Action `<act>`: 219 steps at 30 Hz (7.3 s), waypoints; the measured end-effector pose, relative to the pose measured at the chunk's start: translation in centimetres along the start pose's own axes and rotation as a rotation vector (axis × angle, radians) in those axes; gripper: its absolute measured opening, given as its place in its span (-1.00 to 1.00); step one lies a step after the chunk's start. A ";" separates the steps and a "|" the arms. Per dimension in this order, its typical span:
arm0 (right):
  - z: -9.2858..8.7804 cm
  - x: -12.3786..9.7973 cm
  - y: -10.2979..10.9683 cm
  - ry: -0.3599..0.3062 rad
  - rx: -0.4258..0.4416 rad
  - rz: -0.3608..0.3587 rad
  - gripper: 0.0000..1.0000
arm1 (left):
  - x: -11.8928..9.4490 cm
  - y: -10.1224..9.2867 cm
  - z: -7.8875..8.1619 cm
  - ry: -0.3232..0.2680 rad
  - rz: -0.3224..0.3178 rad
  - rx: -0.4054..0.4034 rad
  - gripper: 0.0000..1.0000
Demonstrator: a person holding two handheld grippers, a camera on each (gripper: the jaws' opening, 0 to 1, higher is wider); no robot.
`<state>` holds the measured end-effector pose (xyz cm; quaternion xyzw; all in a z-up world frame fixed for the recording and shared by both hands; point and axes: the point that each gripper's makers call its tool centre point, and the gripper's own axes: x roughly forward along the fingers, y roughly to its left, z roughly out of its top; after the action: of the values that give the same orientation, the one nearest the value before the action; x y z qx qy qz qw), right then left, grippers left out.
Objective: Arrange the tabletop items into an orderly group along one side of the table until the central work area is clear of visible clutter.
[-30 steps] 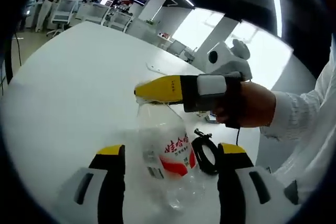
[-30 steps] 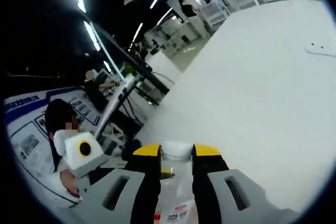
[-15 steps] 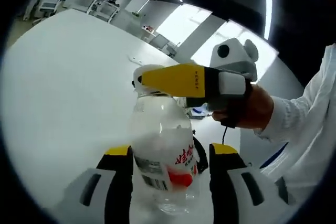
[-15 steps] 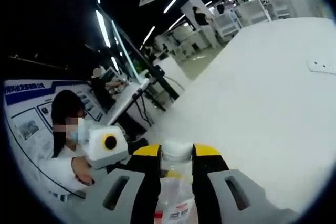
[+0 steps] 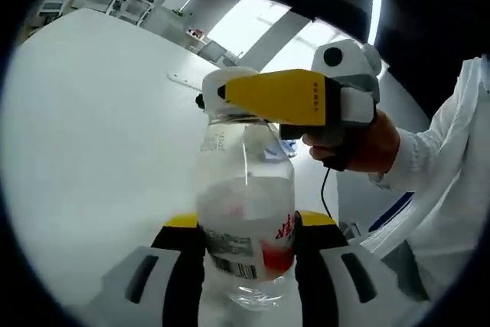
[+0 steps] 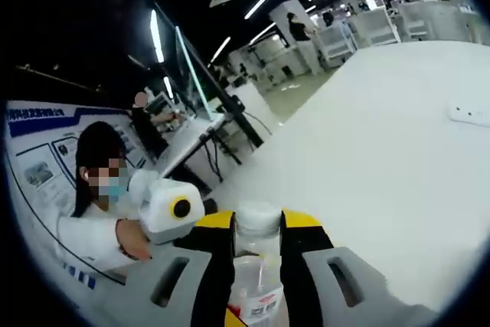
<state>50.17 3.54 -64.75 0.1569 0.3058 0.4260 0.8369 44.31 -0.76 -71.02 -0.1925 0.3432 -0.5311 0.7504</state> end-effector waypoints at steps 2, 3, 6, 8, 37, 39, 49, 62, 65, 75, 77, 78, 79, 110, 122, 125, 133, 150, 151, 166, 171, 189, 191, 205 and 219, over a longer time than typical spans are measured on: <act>0.1 -0.3 0.1 -0.001 -0.012 -0.006 -0.62 | 0.1 -0.2 0.1 0.006 0.004 0.011 -0.11; 0.1 -0.4 0.1 -0.005 -0.018 -0.009 -0.62 | 0.2 -0.2 0.2 0.004 0.008 0.023 -0.11; 0.3 -0.9 0.3 -0.010 -0.047 -0.018 -0.62 | 0.5 -0.3 0.3 0.010 0.007 0.026 -0.13; 0.5 -1.2 0.3 -0.006 -0.067 -0.025 -0.62 | 0.7 -0.4 0.4 0.015 0.007 0.035 -0.13; 8.1 -9.4 -0.2 -0.213 -0.187 -0.104 -0.62 | 4.3 -5.0 8.4 0.055 -0.039 0.326 -0.16; 8.7 -9.9 -0.5 -0.226 -0.203 -0.116 -0.62 | 4.6 -5.3 9.0 0.047 -0.048 0.343 -0.16; 10.4 -12.2 -1.1 -0.271 -0.290 -0.176 -0.62 | 6.8 -6.2 11.3 0.047 -0.068 0.460 -0.17; 10.9 -14.3 -2.7 -0.260 -0.493 -0.277 -0.61 | 10.5 -6.7 12.6 0.047 -0.112 0.593 -0.17; 10.4 -14.4 -3.1 -0.249 -0.514 -0.290 -0.61 | 11.1 -6.4 12.4 0.060 -0.115 0.603 -0.17; 8.7 -14.1 -4.9 -0.205 -0.584 -0.356 -0.60 | 12.5 -5.1 11.0 0.102 -0.132 0.641 -0.17; 8.4 -14.0 -5.3 -0.197 -0.586 -0.369 -0.60 | 12.8 -4.7 10.7 0.108 -0.132 0.648 -0.17; 8.1 -13.9 -5.5 -0.194 -0.593 -0.374 -0.60 | 13.0 -4.5 10.6 0.112 -0.133 0.653 -0.17; 7.8 -13.9 -5.8 -0.190 -0.595 -0.379 -0.60 | 13.3 -4.2 10.3 0.120 -0.130 0.662 -0.17; 5.3 -14.6 -9.6 -0.108 -0.585 -0.457 -0.60 | 16.1 -2.4 8.9 0.175 -0.152 0.685 -0.14; 5.5 -14.9 -10.1 -0.104 -0.562 -0.458 -0.59 | 16.4 -2.4 9.3 0.163 -0.148 0.666 -0.13; 5.6 -14.9 -10.3 -0.102 -0.561 -0.458 -0.58 | 16.4 -2.4 9.4 0.160 -0.145 0.662 -0.14; 5.6 -14.8 -10.4 -0.099 -0.555 -0.457 -0.58 | 16.3 -2.5 9.5 0.156 -0.138 0.651 -0.11; 6.0 -15.3 -10.5 -0.118 -0.520 -0.475 -0.36 | 15.6 -3.0 10.0 0.145 -0.125 0.637 0.09; 6.0 -15.4 -10.6 -0.119 -0.516 -0.477 -0.34 | 15.6 -2.9 10.1 0.142 -0.119 0.625 0.11; 6.4 -16.4 -10.9 -0.137 -0.450 -0.503 0.01 | 13.9 -3.4 10.7 0.138 -0.075 0.557 0.35; 6.7 -16.9 -10.7 -0.157 -0.431 -0.514 0.07 | 13.3 -3.6 10.8 0.135 -0.063 0.542 0.41; 6.5 -19.8 -9.7 -0.199 -0.375 -0.546 0.18 | 10.8 -5.4 10.9 0.121 0.000 0.504 0.51; 6.5 -20.2 -9.6 -0.202 -0.371 -0.550 0.19 | 10.5 -5.6 10.9 0.114 0.008 0.499 0.56; 4.8 -22.5 -8.8 -0.186 -0.364 -0.577 0.19 | 8.3 -7.0 10.4 0.097 0.067 0.488 0.60; 1.5 -23.5 -8.2 -0.138 -0.334 -0.588 0.16 | 6.7 -7.5 8.0 0.101 0.118 0.457 0.58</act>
<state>45.62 -20.27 -58.97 -0.0488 0.2066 0.1993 0.9567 46.38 -10.32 -62.67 0.0292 0.2618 -0.5590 0.7862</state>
